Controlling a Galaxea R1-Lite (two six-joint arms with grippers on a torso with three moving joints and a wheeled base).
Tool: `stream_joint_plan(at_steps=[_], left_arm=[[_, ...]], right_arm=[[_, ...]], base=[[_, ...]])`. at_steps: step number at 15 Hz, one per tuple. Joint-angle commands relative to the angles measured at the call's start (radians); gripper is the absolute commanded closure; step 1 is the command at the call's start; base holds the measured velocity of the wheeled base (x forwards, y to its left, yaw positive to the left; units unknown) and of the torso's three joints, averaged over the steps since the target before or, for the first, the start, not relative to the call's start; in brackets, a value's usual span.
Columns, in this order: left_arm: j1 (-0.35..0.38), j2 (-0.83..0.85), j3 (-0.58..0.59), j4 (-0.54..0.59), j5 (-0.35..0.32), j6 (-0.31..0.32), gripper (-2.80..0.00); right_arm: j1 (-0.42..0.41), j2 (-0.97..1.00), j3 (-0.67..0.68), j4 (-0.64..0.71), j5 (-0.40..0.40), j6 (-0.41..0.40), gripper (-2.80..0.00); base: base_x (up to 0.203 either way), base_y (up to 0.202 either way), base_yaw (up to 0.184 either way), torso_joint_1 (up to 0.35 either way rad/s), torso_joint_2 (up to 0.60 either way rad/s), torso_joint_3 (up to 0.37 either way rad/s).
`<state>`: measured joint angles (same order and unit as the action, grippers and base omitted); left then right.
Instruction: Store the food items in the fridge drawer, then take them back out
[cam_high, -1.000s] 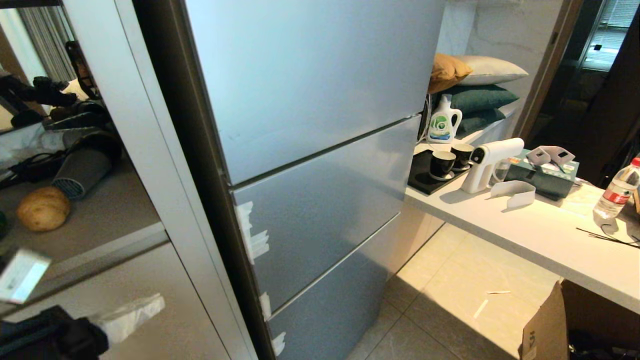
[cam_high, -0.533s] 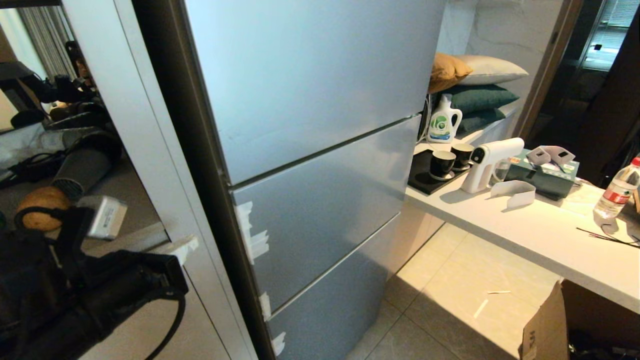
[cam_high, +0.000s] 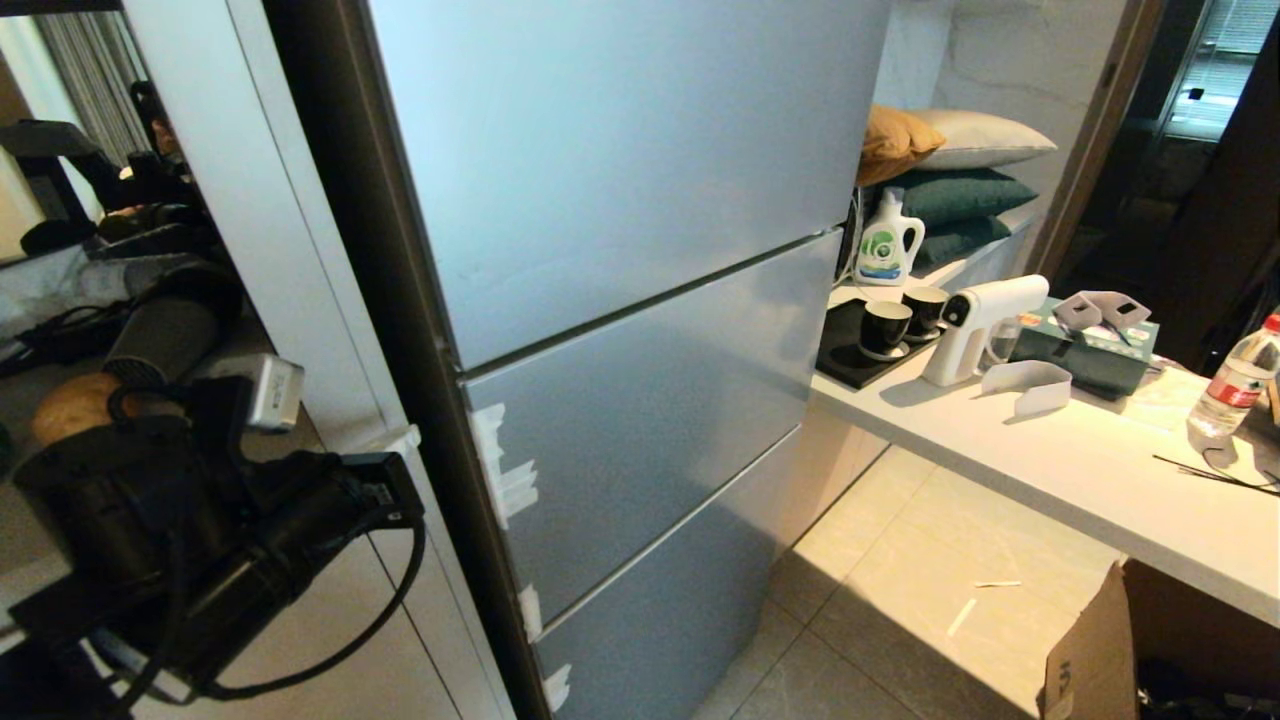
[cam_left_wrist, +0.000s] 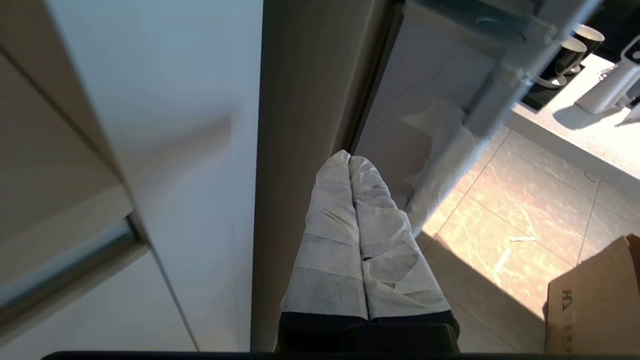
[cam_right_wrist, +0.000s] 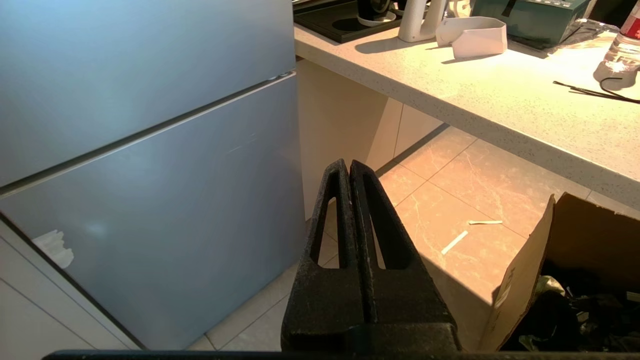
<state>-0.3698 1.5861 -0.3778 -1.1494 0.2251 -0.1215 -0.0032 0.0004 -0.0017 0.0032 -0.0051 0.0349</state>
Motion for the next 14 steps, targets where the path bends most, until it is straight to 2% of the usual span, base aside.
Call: stream_joint_plan(at_steps=[1,9,14], left_arm=[[-0.003,0.039,-0.022,-0.008,0.002,-0.001,0.0],[-0.009,0.11,-0.101,-0.011,0.002,-0.004,0.0],[-0.021,0.18,-0.101,-0.108,0.009,-0.003,0.0]], right_arm=[[0.0,0.001,0.0,0.0,0.0,0.0,0.0],[0.0,0.001,0.0,0.0,0.0,0.003,0.0],[0.0,0.001,0.0,0.0,-0.001,0.003,0.0]], base=[[0.0,0.0,0.0,0.0,0.0,0.0],[0.0,0.0,0.0,0.0,0.0,0.0],[0.0,0.0,0.0,0.0,0.0,0.0]])
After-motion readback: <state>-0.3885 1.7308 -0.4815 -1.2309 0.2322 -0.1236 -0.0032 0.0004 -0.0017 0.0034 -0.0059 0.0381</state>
